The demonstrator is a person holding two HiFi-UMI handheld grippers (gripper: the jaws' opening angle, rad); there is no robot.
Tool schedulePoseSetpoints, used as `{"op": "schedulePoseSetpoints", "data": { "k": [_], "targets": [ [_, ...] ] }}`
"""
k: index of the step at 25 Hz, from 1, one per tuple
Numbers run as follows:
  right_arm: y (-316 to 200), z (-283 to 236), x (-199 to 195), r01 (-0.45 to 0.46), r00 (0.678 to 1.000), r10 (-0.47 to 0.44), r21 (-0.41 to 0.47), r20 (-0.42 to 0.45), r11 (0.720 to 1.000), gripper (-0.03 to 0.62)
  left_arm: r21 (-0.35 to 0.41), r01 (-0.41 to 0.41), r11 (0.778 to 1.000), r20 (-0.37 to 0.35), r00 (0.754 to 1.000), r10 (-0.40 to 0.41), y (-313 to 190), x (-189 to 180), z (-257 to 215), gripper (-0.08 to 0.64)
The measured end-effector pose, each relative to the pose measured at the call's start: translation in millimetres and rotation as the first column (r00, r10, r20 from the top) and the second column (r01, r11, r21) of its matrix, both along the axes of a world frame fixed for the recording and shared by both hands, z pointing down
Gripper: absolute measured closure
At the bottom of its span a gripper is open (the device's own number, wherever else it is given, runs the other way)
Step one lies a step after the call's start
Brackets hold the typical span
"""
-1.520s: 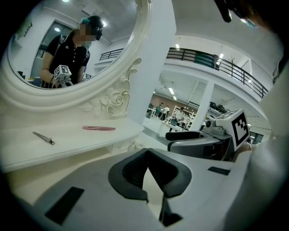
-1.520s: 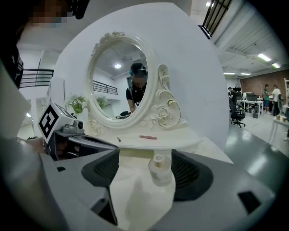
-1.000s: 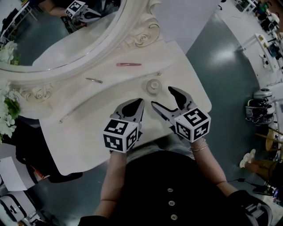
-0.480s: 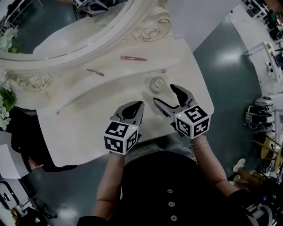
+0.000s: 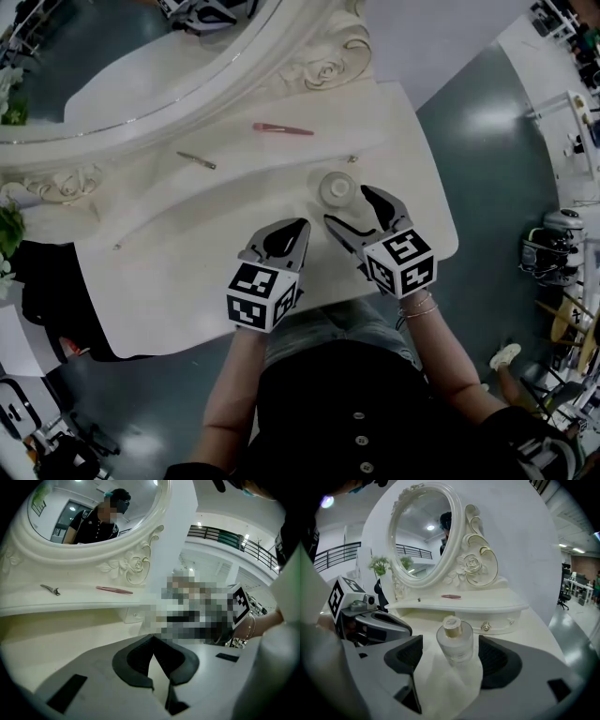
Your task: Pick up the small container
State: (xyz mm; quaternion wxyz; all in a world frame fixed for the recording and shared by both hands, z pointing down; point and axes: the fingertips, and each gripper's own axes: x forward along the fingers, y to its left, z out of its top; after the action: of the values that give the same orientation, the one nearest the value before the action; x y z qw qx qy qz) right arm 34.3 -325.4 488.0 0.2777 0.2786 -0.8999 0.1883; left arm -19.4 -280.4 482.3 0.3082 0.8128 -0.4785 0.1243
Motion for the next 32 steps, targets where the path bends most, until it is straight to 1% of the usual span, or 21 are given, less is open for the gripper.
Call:
{"op": "schedulePoseSetpoints", "data": {
  "k": [4, 13, 17, 25, 32],
  "targets": [
    [-9, 13, -2, 0.012, 0.999, -0.011, 0.022, -0.043, 1.0, 0.223, -0.016, 0.017, 1.0, 0.007, 1.0, -0.017, -9, -1, 9, 0.546],
    [-17, 33, -14, 0.043, 0.997, -0.044, -0.01, -0.059, 0.999, 0.221, -0.043, 0.033, 0.999, 0.0, 0.999, -0.033, -15, -1, 23, 0.546],
    [-19, 38, -21, 0.066, 0.995, -0.066, -0.004, -0.072, 0.998, 0.221, -0.038, 0.052, 0.998, -0.025, 0.998, -0.053, -19, -4, 25, 0.546],
    [-26, 47, -30, 0.078, 0.993, -0.078, 0.003, -0.091, 0.997, 0.221, -0.033, 0.069, 0.997, -0.041, 0.997, -0.07, -21, -7, 27, 0.546],
    [-28, 51, -37, 0.093, 0.99, -0.09, 0.017, -0.11, 0.996, 0.222, -0.036, 0.073, 0.997, -0.041, 0.996, -0.074, -19, -11, 29, 0.546]
  ]
}}
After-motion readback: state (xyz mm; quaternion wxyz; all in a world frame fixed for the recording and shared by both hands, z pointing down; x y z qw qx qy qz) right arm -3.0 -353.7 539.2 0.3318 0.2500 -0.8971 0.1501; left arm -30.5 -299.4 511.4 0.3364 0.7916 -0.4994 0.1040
